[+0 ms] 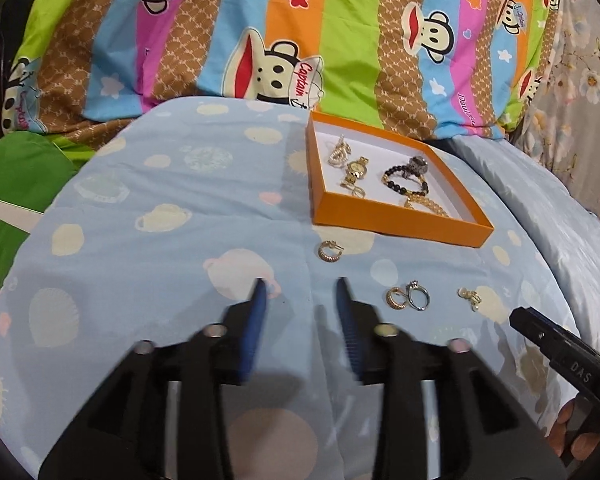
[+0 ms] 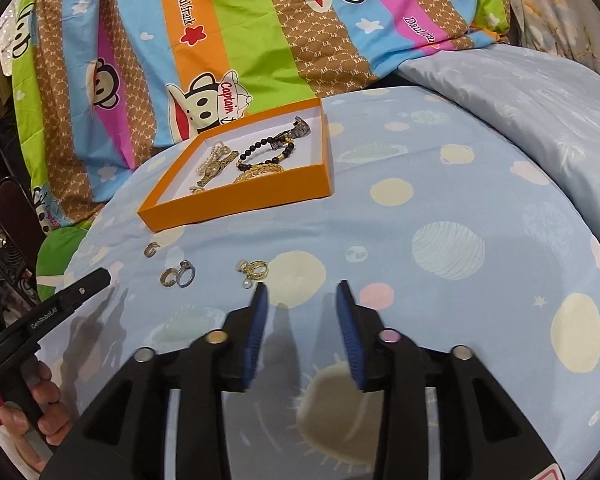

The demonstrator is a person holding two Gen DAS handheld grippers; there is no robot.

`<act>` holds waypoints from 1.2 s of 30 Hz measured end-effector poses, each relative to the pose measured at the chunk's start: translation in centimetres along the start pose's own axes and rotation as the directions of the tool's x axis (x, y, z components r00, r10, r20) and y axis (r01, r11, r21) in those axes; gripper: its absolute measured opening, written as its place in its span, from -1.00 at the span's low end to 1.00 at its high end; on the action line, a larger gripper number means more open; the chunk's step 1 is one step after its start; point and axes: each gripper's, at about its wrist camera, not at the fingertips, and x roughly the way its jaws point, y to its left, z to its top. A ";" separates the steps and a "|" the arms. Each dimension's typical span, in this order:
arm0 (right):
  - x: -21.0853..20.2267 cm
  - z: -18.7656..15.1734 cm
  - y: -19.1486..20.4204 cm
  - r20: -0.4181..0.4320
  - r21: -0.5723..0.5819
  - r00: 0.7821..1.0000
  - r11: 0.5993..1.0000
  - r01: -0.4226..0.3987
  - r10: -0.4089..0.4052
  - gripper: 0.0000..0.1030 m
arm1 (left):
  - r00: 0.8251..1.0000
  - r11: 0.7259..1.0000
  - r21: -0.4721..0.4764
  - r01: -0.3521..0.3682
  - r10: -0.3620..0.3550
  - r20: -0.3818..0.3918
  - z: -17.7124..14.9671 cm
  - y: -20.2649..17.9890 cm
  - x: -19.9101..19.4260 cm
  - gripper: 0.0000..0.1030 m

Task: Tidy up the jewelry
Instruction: 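Withdraw both open tools from the box toward the remaining earrings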

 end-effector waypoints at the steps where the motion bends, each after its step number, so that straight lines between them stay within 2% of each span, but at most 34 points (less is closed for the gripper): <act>1: 0.2 0.1 0.0 -0.007 0.001 1.000 1.000 -0.003 0.003 -0.13 | 1.000 1.000 0.003 -0.003 0.003 -0.001 0.1 -0.1 0.1 -0.27; 6: 0.2 0.2 -0.3 -0.002 0.011 1.000 1.000 -0.025 0.025 -0.12 | 1.000 0.999 0.021 -0.024 0.024 0.007 0.1 -0.5 0.2 -0.27; 13: -0.1 0.2 -0.4 0.018 0.018 0.999 0.999 -0.041 0.041 -0.07 | 0.999 0.999 -0.025 -0.034 0.034 0.010 0.1 0.3 0.1 -0.27; 22: -0.1 0.2 -0.3 0.015 0.005 0.999 0.999 -0.042 0.042 -0.05 | 0.998 0.997 -0.016 -0.070 0.070 0.006 0.0 0.0 0.1 -0.27; 36: -0.2 0.3 -0.1 0.029 0.003 0.999 0.999 -0.037 0.037 0.03 | 0.998 0.998 0.009 -0.056 0.056 -0.002 0.0 -0.4 0.2 -0.27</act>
